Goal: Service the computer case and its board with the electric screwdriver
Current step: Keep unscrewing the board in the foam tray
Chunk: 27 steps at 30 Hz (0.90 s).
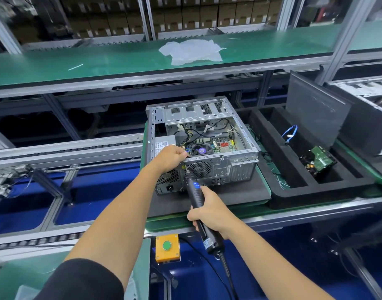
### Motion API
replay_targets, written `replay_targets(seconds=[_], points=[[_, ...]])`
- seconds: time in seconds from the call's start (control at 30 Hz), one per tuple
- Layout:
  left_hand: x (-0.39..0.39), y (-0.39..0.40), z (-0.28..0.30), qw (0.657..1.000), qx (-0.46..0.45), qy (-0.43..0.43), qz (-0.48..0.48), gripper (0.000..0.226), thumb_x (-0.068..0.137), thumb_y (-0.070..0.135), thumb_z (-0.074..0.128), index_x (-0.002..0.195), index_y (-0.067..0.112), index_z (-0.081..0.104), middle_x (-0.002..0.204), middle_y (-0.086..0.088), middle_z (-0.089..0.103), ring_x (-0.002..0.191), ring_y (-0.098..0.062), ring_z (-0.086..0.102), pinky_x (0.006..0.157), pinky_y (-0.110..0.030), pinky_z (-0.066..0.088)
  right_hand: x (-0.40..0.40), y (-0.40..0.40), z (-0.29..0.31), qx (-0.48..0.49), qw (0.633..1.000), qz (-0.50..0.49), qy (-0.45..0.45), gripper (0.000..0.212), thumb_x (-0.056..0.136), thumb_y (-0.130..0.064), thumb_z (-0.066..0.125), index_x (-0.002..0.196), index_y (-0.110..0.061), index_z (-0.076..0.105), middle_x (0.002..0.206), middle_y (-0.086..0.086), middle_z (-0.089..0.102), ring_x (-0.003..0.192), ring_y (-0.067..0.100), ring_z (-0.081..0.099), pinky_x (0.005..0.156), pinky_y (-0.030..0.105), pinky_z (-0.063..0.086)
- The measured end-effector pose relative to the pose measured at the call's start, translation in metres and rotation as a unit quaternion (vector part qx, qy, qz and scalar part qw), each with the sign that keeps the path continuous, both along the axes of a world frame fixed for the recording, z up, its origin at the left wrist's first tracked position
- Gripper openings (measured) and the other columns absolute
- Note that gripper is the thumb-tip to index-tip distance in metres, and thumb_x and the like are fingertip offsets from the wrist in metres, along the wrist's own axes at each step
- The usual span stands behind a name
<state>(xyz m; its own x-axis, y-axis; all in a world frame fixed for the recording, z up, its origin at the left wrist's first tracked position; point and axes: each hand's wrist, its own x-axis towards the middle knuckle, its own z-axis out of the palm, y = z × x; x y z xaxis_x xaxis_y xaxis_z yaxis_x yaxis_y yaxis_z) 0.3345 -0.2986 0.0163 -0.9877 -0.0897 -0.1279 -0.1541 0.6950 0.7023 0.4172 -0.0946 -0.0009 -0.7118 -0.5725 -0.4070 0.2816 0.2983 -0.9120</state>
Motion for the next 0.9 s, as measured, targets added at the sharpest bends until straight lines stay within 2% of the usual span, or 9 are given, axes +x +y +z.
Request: replay_targets(seconds=[0.13,0.23,0.3,0.37,0.47,0.53,0.63,0.73,0.9], points=[[-0.002,-0.001,-0.002,1.0,0.013,-0.001,0.001,0.034,0.095,0.016,0.046,0.074,-0.006,0.062,0.089,-0.004,0.05,0.086,-0.015,0.043,0.083,-0.032,0.036,-0.002,-0.002,0.0,0.0,1.0,-0.005,0.002,0.055,0.072,-0.002,0.068,0.119,-0.019,0.047,0.092,0.014,0.058,0.061,0.023,0.057,0.063,0.038,0.055],[-0.001,0.0,0.0,1.0,0.016,0.001,-0.006,0.028,0.095,0.014,0.045,0.077,0.004,0.064,0.092,-0.005,0.056,0.106,-0.009,0.049,0.111,-0.034,0.023,-0.003,-0.002,0.0,0.001,1.0,-0.009,0.005,0.054,0.07,-0.003,0.069,0.116,-0.019,0.048,0.091,0.014,0.057,0.06,0.023,0.057,0.064,0.04,0.054],[0.0,0.0,0.0,1.0,0.027,-0.001,-0.003,0.027,0.095,0.014,0.047,0.076,0.002,0.063,0.099,-0.007,0.061,0.122,-0.005,0.044,0.104,-0.025,0.026,-0.003,-0.002,0.002,-0.001,1.0,-0.005,-0.001,0.054,0.07,-0.003,0.07,0.116,-0.02,0.048,0.089,0.013,0.057,0.058,0.021,0.057,0.063,0.039,0.054],[0.001,-0.001,-0.001,0.999,0.038,0.001,-0.005,0.031,0.092,0.015,0.051,0.066,-0.001,0.053,0.095,-0.01,0.066,0.12,-0.002,0.045,0.087,-0.018,0.034,-0.004,0.0,0.004,-0.002,1.0,0.0,-0.01,0.055,0.072,-0.002,0.07,0.119,-0.02,0.047,0.089,0.013,0.057,0.055,0.02,0.057,0.06,0.037,0.054],[0.002,-0.002,0.002,0.999,0.047,-0.005,-0.019,0.036,0.092,0.023,0.053,0.063,0.004,0.047,0.07,-0.008,0.053,0.073,-0.011,0.05,0.064,-0.024,0.032,-0.004,0.004,0.01,-0.004,1.0,0.012,-0.021,0.059,0.072,-0.003,0.071,0.123,-0.02,0.046,0.091,0.014,0.058,0.055,0.019,0.057,0.059,0.035,0.053],[0.002,-0.001,0.008,0.997,0.075,-0.013,0.001,0.031,0.094,0.029,0.052,0.07,0.011,0.059,0.075,-0.004,0.053,0.068,-0.015,0.042,0.067,-0.029,0.035,-0.004,0.008,0.016,-0.008,0.999,0.024,-0.021,0.062,0.071,-0.004,0.072,0.123,-0.02,0.045,0.09,0.014,0.059,0.056,0.02,0.057,0.058,0.035,0.053],[0.0,0.002,0.017,0.988,0.138,0.028,0.06,0.031,0.098,0.027,0.048,0.08,0.014,0.07,0.086,-0.006,0.07,0.08,-0.022,0.053,0.08,-0.038,0.048,-0.013,0.011,0.031,-0.019,1.0,0.023,-0.005,0.068,0.07,-0.003,0.073,0.129,-0.019,0.042,0.085,0.01,0.061,0.056,0.02,0.057,0.058,0.035,0.052],[-0.006,0.01,0.03,0.984,0.151,0.069,0.07,0.033,0.097,0.022,0.05,0.071,0.015,0.069,0.069,-0.003,0.068,0.067,-0.021,0.056,0.055,-0.025,0.046,-0.03,0.016,0.052,-0.036,0.999,0.004,0.023,0.058,0.074,0.002,0.072,0.124,-0.015,0.047,0.078,0.007,0.063,0.056,0.022,0.057,0.057,0.036,0.052],[-0.029,0.041,0.057,0.986,0.157,0.045,-0.015,0.021,0.093,0.015,0.056,0.074,0.008,0.064,0.062,-0.005,0.067,0.051,-0.013,0.062,0.047,-0.02,0.046,-0.058,0.043,0.073,-0.047,0.997,-0.028,0.062,0.058,0.079,0.006,0.069,0.13,-0.009,0.045,0.079,0.011,0.061,0.053,0.023,0.055,0.054,0.034,0.049]])
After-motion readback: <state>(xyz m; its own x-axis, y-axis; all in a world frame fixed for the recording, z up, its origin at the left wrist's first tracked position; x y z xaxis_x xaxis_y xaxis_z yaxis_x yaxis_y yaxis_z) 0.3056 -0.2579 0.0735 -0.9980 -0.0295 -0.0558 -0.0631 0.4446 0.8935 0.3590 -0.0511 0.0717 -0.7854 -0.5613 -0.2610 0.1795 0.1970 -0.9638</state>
